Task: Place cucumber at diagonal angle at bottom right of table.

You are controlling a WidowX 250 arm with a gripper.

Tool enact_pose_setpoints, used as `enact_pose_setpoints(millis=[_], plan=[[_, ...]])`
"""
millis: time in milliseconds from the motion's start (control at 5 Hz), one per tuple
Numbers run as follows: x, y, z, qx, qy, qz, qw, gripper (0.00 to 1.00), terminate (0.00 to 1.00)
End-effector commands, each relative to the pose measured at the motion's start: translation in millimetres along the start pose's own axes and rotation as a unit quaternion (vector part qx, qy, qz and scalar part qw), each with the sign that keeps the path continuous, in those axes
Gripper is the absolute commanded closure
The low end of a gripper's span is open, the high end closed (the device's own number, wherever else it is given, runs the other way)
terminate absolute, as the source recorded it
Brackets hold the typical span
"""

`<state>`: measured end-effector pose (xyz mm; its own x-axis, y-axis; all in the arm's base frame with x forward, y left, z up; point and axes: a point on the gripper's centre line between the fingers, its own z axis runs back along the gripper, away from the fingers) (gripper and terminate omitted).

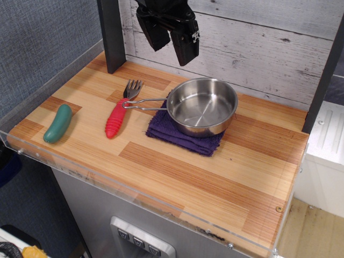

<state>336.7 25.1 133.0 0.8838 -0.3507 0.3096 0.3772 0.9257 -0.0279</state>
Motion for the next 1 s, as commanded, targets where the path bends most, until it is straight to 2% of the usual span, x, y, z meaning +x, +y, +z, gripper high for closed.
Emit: enact_pose_setpoints(millis=[0, 200, 400, 600, 800], plan=[[0, 0, 0, 0.0, 0.0, 0.0, 1.0, 0.0, 0.0], [-33, 22, 9, 0.005, -0.007, 0.041, 0.9991, 0.0, 0.0], [-55, 40, 19, -0.009, -0.034, 0.08, 0.9962, 0.0, 0.0], [-89, 71, 36, 0.024, -0.03, 0.122, 0.9917, 0.0, 0.0], [-116, 94, 40, 0.05, -0.032, 0.164, 0.9847, 0.0, 0.0]])
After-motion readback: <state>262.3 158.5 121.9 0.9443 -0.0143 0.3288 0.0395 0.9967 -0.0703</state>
